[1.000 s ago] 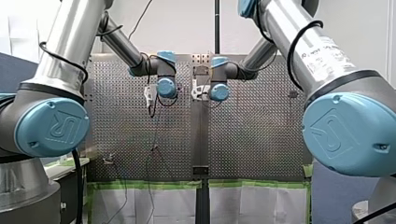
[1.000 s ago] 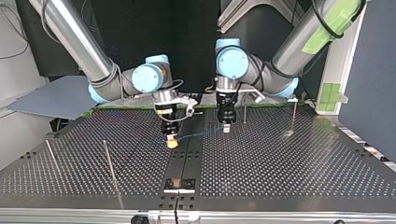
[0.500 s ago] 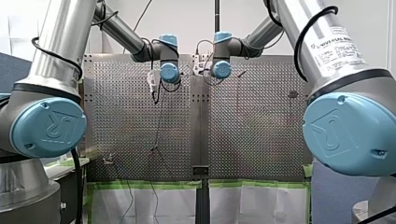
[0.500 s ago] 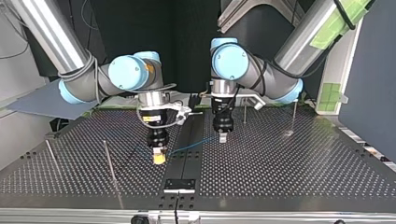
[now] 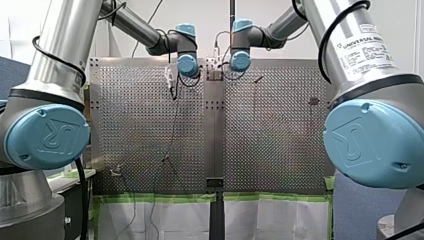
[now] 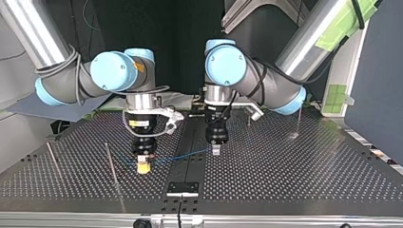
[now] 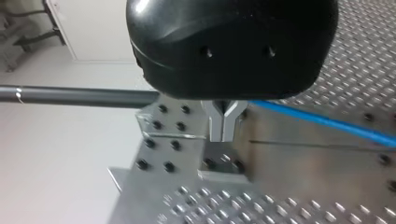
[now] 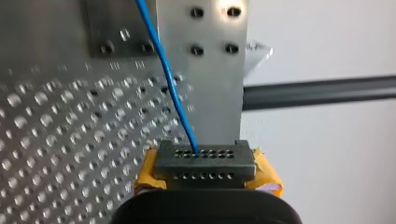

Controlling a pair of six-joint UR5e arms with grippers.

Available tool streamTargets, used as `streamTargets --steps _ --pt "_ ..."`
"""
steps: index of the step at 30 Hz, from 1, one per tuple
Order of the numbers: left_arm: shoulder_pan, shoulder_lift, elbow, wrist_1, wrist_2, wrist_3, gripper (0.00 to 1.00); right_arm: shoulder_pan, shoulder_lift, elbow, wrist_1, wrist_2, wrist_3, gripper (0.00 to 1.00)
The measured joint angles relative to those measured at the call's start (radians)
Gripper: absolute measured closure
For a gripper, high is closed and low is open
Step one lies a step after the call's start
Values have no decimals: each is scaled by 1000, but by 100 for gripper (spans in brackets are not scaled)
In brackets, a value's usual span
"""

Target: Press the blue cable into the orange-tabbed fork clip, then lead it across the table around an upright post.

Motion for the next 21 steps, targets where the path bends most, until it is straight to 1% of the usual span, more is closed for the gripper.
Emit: streamTargets --steps 6,13,17,21 --pt "-23 0 57 -39 10 -11 100 -15 -22 0 26 20 -4 100" --pt "-38 -5 124 -80 30 -19 100 -37 -44 -1 40 24 -3 100" --pt "-44 -27 158 -107 44 -19 100 -50 -49 -1 51 24 -1 100" --pt "-56 -60 194 -141 50 -19 100 -65 -55 -1 63 24 1 100"
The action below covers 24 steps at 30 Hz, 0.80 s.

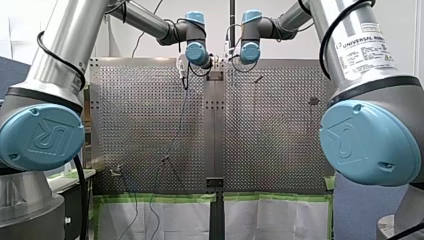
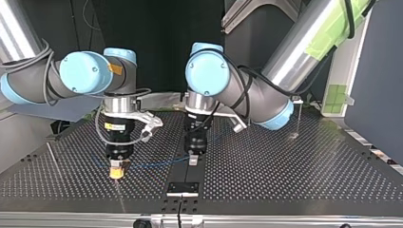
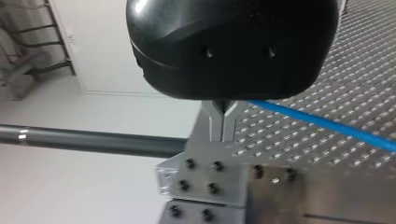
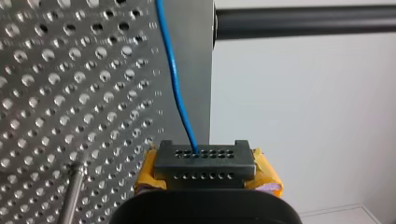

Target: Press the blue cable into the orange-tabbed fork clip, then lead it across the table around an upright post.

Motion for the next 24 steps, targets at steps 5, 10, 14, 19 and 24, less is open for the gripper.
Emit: streamTargets --steps 5,10,14,19,24 --pt "-6 -28 45 -32 12 -7 100 -18 -5 0 14 0 1 100" --pt "-8 -44 92 -60 20 -13 100 -26 -6 0 17 -1 2 100" --pt "-19 -63 129 -83 24 -14 100 -49 -7 0 18 -1 3 100" --pt "-41 -108 179 -129 26 -20 100 -69 -9 -5 30 -1 3 100" --pt "-56 -145 228 -166 23 -26 100 -85 -10 -15 43 -2 4 100"
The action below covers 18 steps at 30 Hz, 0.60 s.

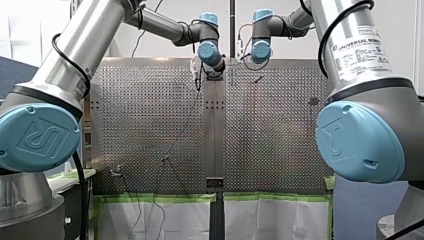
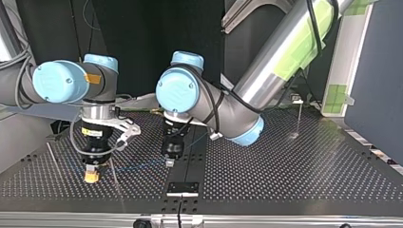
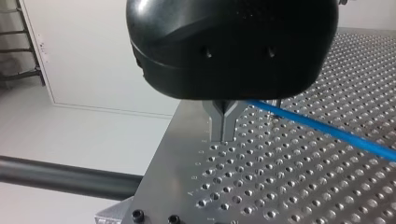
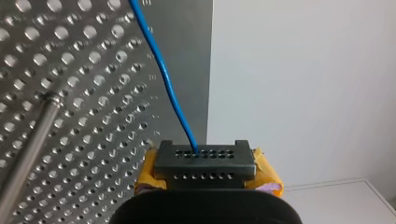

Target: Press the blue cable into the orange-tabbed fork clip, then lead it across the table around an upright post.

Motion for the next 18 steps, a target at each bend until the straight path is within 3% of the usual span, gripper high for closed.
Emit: streamTargets --steps 10,18 --pt "-10 -13 107 -11 -3 -5 100 -30 0 -14 35 -12 -1 100" --pt "-11 -14 138 -9 -5 -8 100 -55 -2 -23 76 -64 0 100"
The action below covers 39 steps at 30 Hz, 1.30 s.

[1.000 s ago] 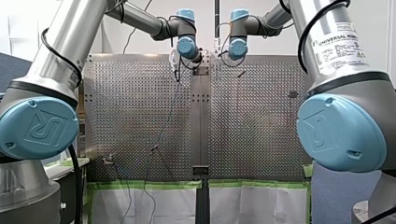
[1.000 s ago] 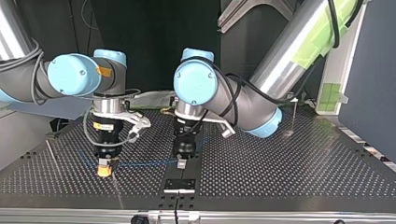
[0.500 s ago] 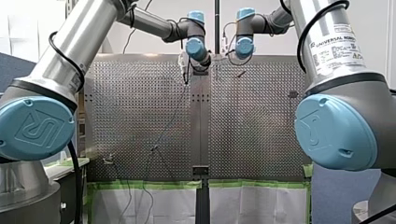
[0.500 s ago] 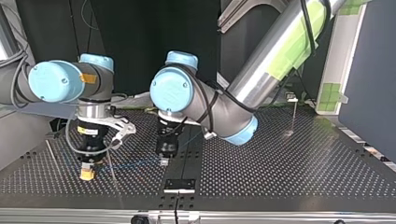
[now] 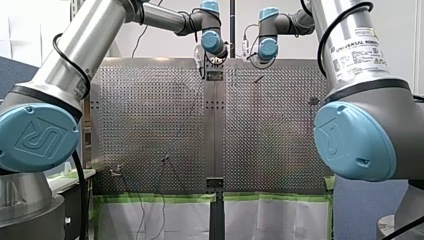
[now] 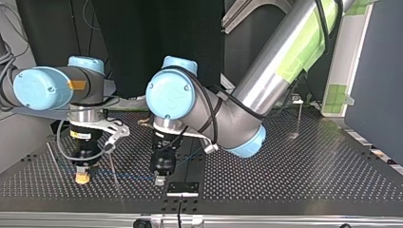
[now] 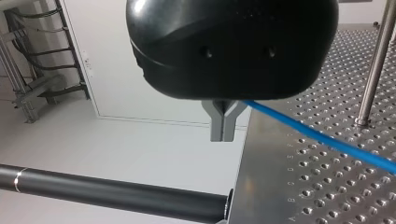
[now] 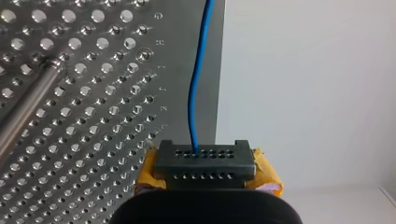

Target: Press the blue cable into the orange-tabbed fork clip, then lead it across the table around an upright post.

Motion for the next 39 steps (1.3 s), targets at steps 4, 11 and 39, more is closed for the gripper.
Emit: streamTargets --steps 4,11,39 --pt "-1 -6 3 -1 0 0 100 -14 -1 -4 15 -30 2 100" --pt "-16 -56 27 -16 -8 13 100 -47 -2 -9 39 -71 7 100" --pt "-57 -207 133 27 -18 0 100 -172 2 -10 43 -158 32 100"
